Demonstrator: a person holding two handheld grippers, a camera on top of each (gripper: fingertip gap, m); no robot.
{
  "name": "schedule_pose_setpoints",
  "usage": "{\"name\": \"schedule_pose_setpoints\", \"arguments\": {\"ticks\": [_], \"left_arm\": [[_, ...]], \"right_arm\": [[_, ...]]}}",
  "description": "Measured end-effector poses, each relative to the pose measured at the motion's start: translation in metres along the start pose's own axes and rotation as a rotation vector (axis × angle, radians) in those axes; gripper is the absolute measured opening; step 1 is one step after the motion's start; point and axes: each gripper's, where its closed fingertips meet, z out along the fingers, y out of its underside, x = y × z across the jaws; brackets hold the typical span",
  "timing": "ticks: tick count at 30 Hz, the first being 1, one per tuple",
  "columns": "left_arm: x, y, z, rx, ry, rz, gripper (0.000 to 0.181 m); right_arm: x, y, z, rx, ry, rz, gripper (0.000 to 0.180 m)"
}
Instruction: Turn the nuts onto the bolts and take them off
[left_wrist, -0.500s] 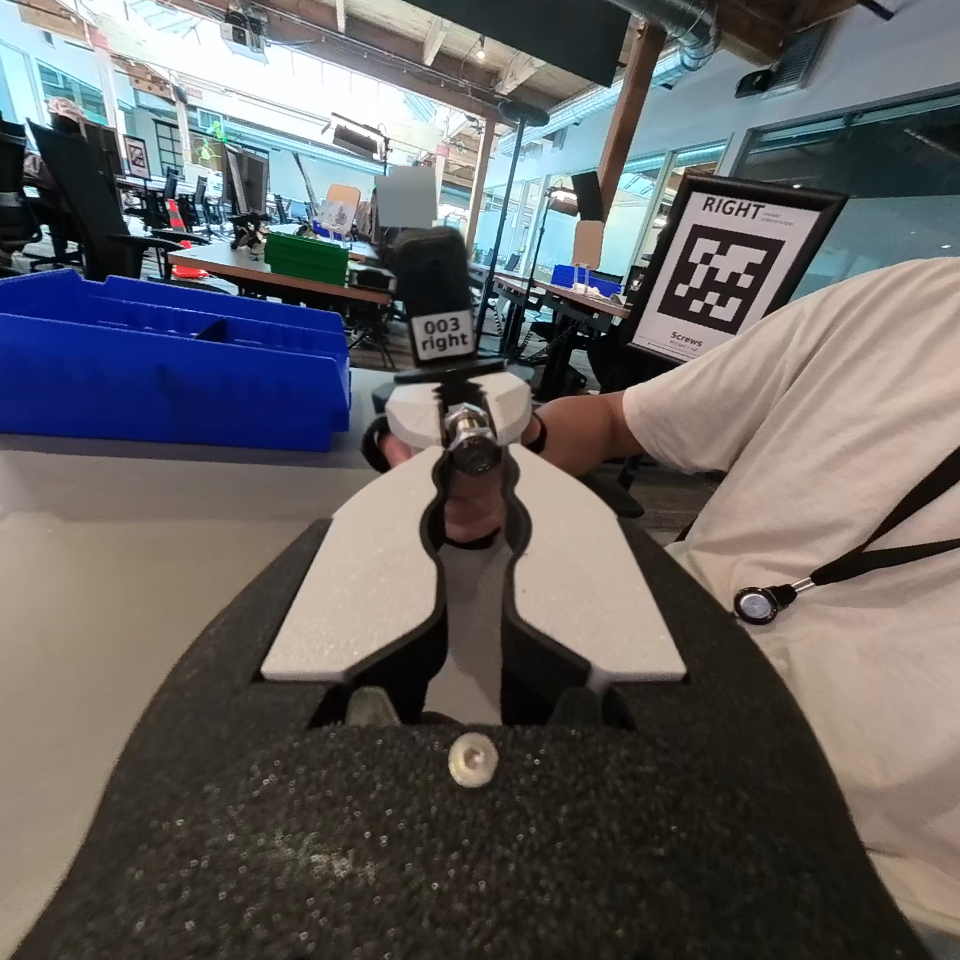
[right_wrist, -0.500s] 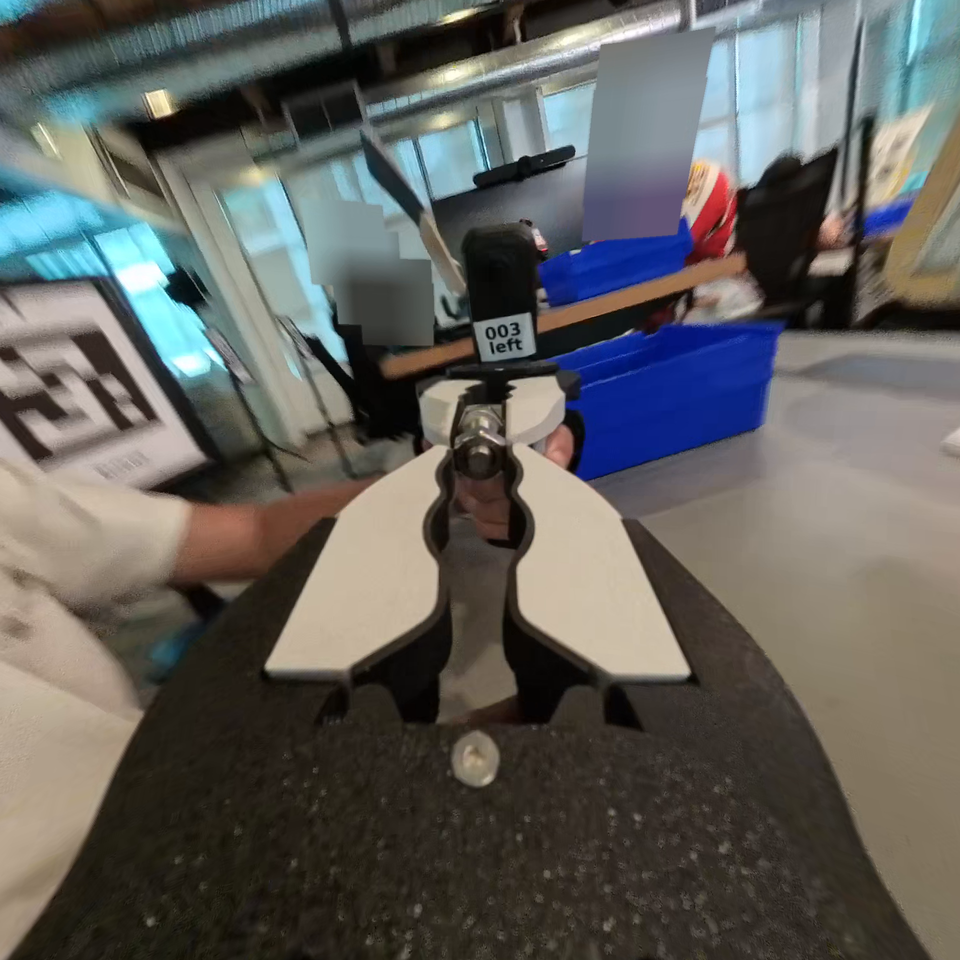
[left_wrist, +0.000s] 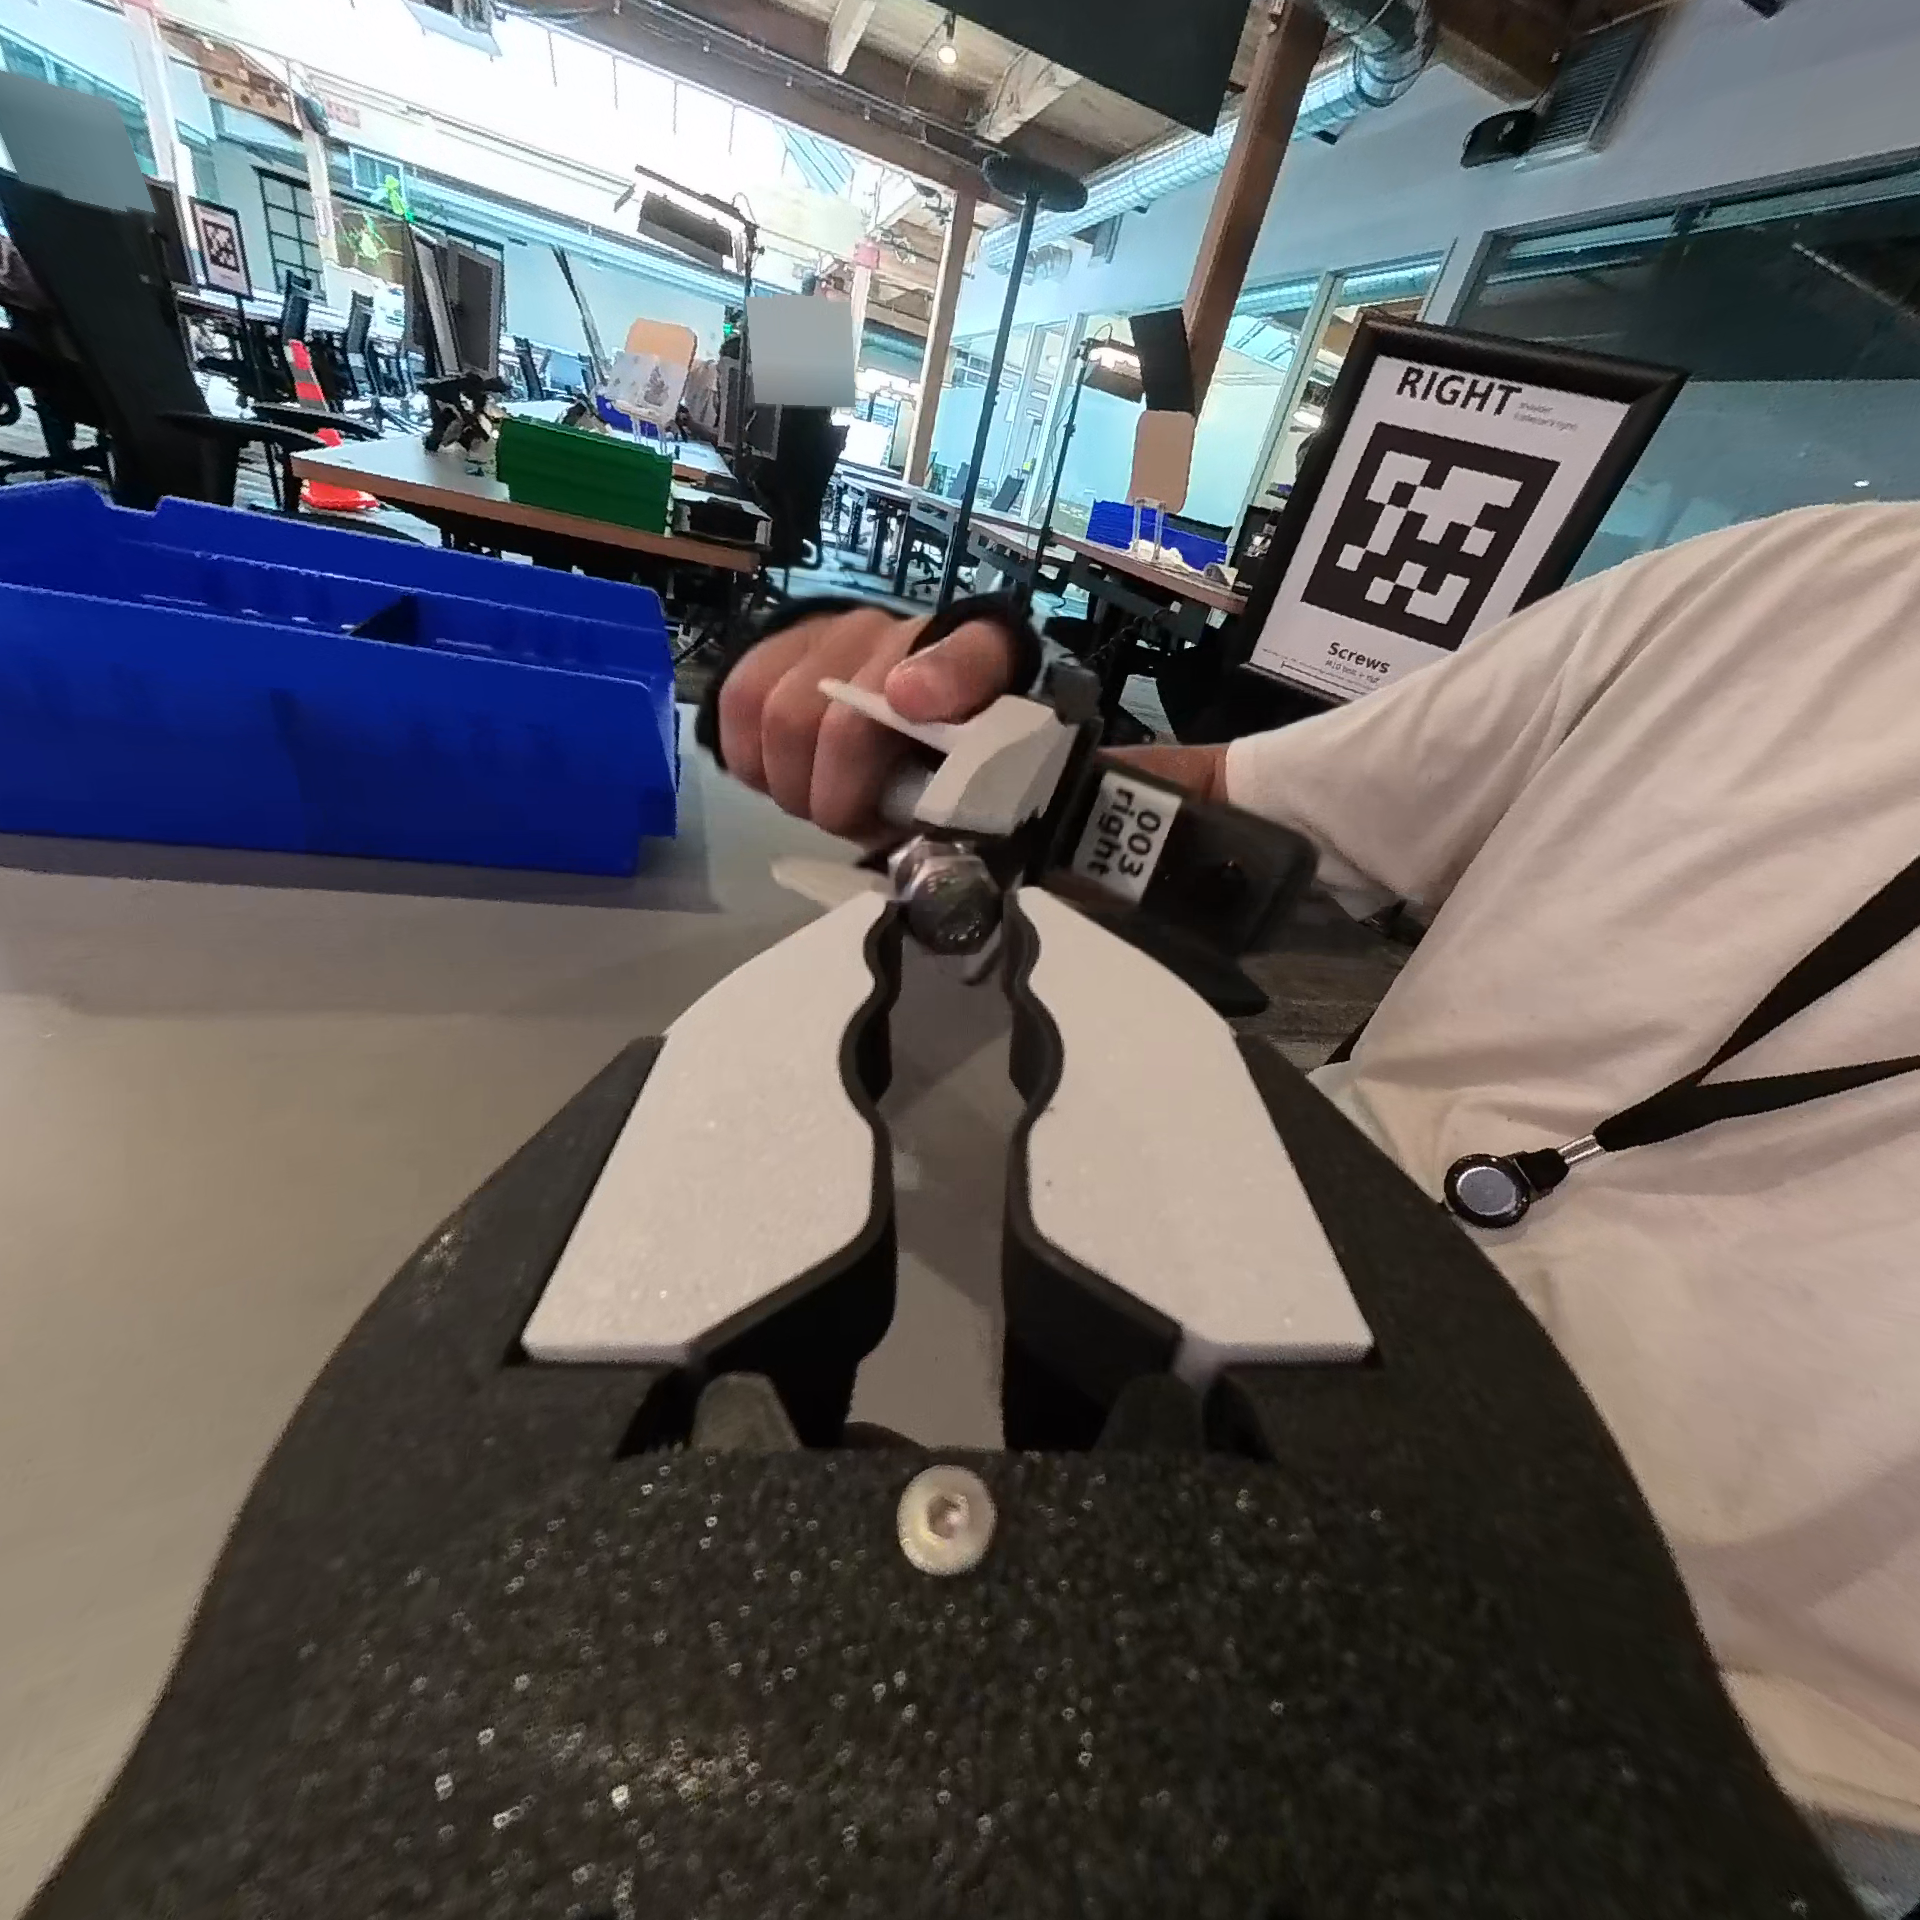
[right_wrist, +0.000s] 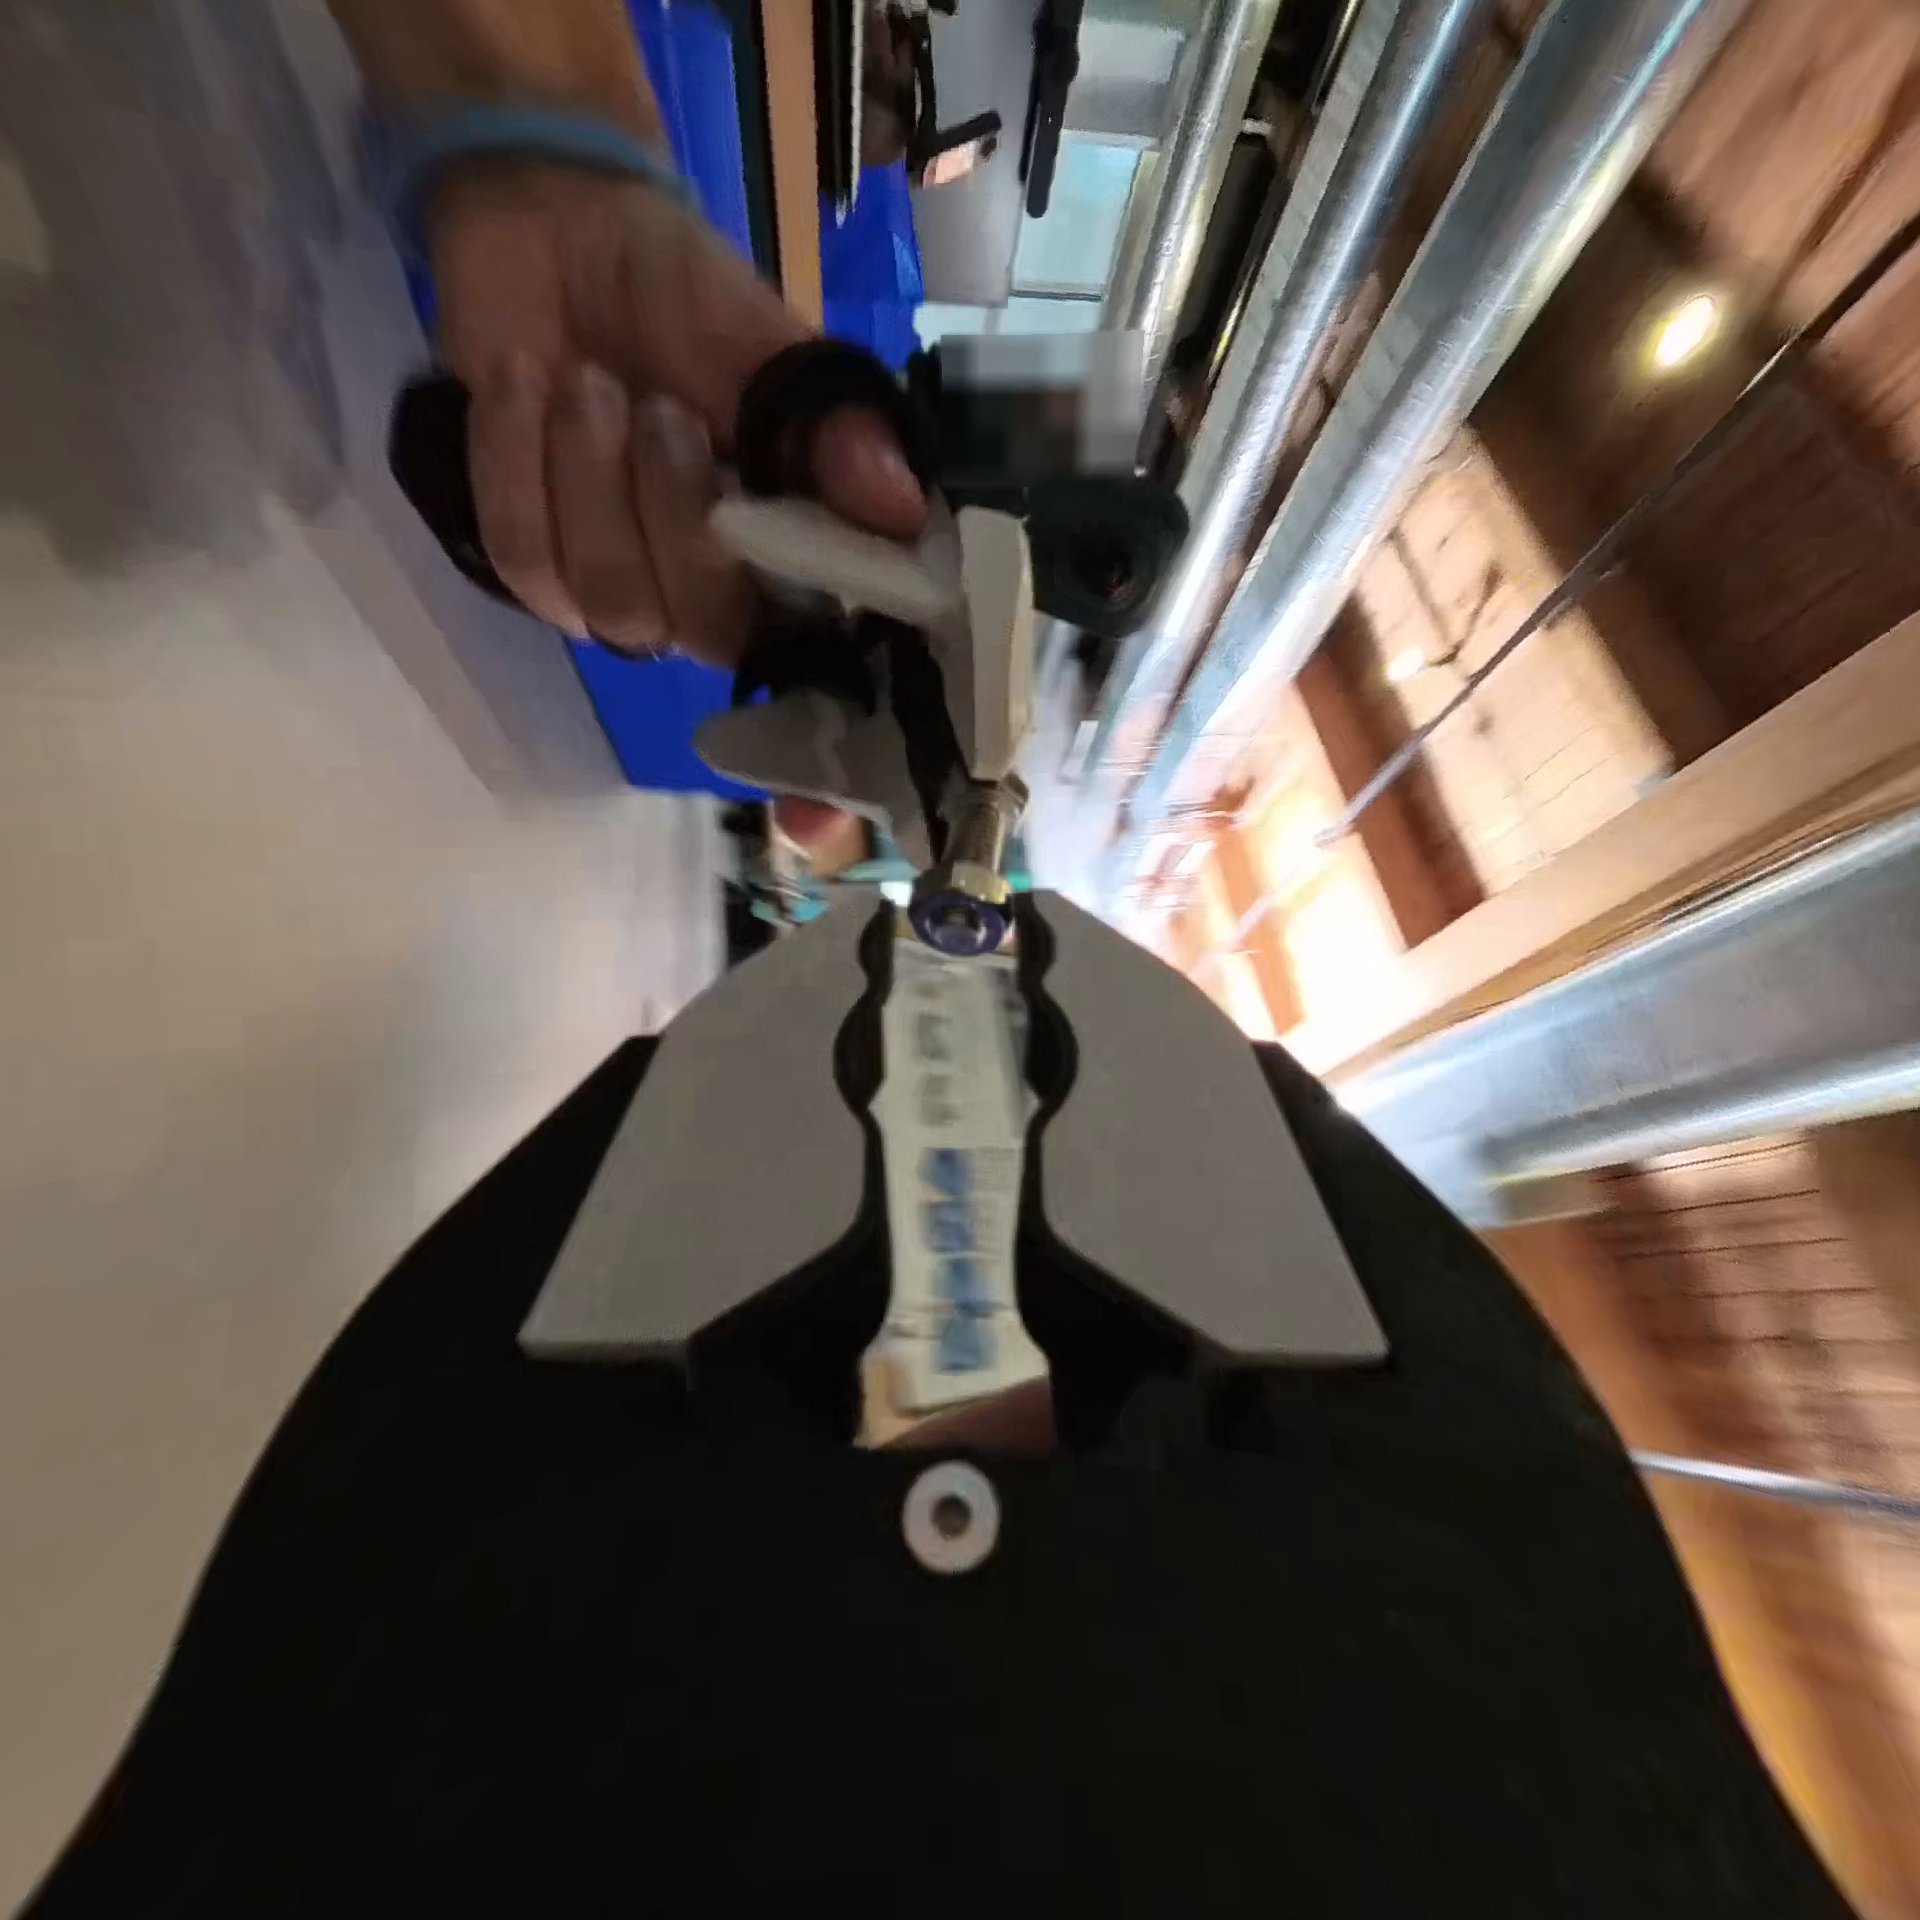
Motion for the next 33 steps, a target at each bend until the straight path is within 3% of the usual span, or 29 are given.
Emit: {"name": "schedule_pose_setpoints", "arguments": {"ticks": [2, 5, 8, 10, 13, 17, 20, 23, 26, 33], "left_arm": [[0.001, -0.003, -0.002, 0.015, 0.003, 0.002, 0.017], [0.002, -0.006, -0.004, 0.03, 0.002, 0.01, 0.018], [0.001, -0.007, -0.004, 0.03, -0.003, 0.017, 0.018], [0.0, -0.005, -0.003, 0.021, -0.011, 0.021, 0.018], [-0.002, -0.002, -0.002, 0.009, -0.02, 0.022, 0.018], [-0.004, 0.0, -0.001, 0.005, -0.025, 0.017, 0.018], [-0.004, 0.0, -0.001, 0.005, -0.027, 0.015, 0.018], [-0.004, -0.001, -0.002, 0.008, -0.028, 0.015, 0.018], [0.0, -0.002, -0.002, 0.014, -0.006, 0.012, 0.018], [-0.002, 0.001, -0.002, -0.012, -0.015, 0.008, 0.018]], "right_arm": [[-0.004, -0.003, -0.003, 0.013, -0.054, 0.308, 0.042], [-0.012, -0.005, -0.005, 0.035, -0.183, 0.963, 0.06], [-0.014, -0.009, -0.006, 0.138, -0.347, 1.639, 0.057], [-0.002, -0.003, -0.008, 0.271, -0.369, 2.019, 0.048], [0.002, 0.008, -0.007, 0.372, -0.361, 2.248, 0.038], [-0.006, -0.001, -0.003, 0.338, -0.406, 2.189, 0.036], [-0.003, -0.005, -0.001, 0.344, -0.403, 2.151, 0.019], [0.001, -0.002, 0.001, 0.295, -0.342, 1.986, 0.018], [0.005, -0.004, 0.001, 0.19, -0.258, 1.512, 0.018], [0.002, 0.004, 0.001, -0.051, -0.123, 0.16, 0.017]]}}
